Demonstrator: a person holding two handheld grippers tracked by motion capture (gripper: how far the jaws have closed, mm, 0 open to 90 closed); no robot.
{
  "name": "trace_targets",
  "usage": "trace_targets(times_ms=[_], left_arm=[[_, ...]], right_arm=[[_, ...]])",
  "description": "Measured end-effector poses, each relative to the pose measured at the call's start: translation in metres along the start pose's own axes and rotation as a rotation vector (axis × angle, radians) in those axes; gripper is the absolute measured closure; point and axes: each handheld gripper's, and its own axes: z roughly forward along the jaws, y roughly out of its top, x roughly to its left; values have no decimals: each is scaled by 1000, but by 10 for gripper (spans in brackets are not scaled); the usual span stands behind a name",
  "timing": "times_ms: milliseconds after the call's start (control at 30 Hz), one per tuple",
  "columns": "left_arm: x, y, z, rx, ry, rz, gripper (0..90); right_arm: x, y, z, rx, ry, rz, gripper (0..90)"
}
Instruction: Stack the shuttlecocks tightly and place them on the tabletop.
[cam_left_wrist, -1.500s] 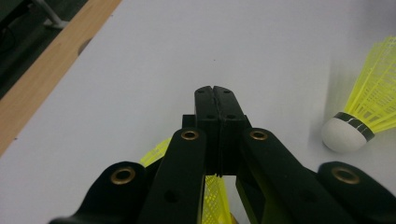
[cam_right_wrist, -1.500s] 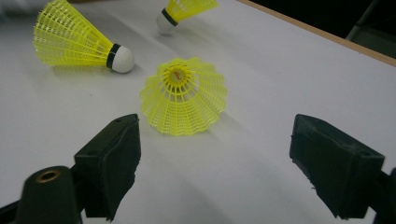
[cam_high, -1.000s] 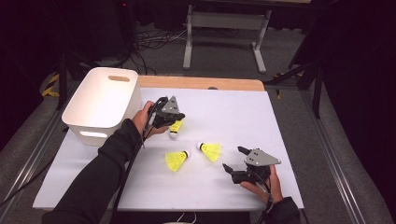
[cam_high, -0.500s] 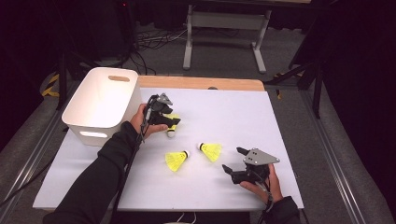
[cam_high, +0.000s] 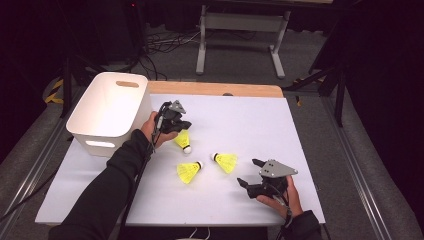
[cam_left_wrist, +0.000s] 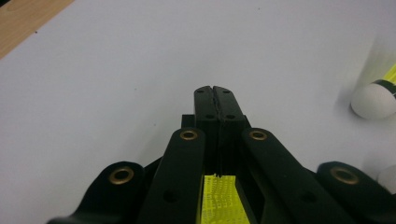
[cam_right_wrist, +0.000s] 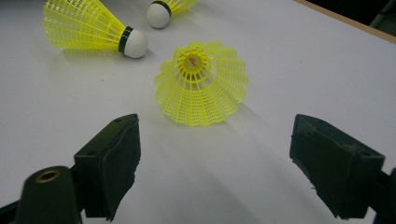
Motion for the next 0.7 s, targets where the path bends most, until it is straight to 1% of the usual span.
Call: trace_targets(times_ms=[33,67,100,133,200,233,267,300,333,367,400,433,467,533,567,600,633,667,700], left_arm=[[-1,2,-5,-15,26,-11,887],[-1,3,-8,-29,38,-18,769],[-2,3,-14,-44,46,-36,736],[-3,3,-17,-49,48,-45,659],[-6,1,-23,-54,24,-65,532],[-7,-1,-25,-50,33,-71,482],[-8,-4,-26,-44,31,-84,441],[-9,-8,-26,-45,4,-101,412],[-9,-10,-25,-36,1,-105,389],[-8,-13,-24,-25,0,-118,364],[-7,-16,-22,-24,-36,-138,360],[-7,-19,-19,-16,-59,-160,341],[-7,-19,-19,-16,-59,-160,334],[-8,-24,-14,13,-49,-160,346],[-7,-27,-11,7,-76,-167,372],[-6,-29,-10,0,-93,-172,482],[-6,-31,-9,-2,-90,-176,482],[-5,-32,-8,-5,-97,-175,533],[-5,-33,-8,-15,-109,-182,585]], right_arm=[[0,0,0,-1,2,1,173],[0,0,0,2,-2,0,173],[0,0,0,2,-2,0,172],[-1,0,0,0,0,4,173],[0,0,-1,1,0,1,173],[0,0,-1,1,1,3,173],[0,0,-1,0,3,4,173],[0,0,0,1,6,4,173],[1,0,0,4,9,2,173],[1,0,1,9,9,0,173],[2,0,1,13,8,-6,173],[2,0,1,12,12,-9,173],[2,0,1,12,12,-9,173],[3,1,2,13,15,-4,174],[3,0,2,13,19,-1,174],[2,0,2,17,28,3,174],[2,0,2,17,28,3,174],[1,-1,3,19,25,3,174],[1,-1,3,18,29,7,175]])
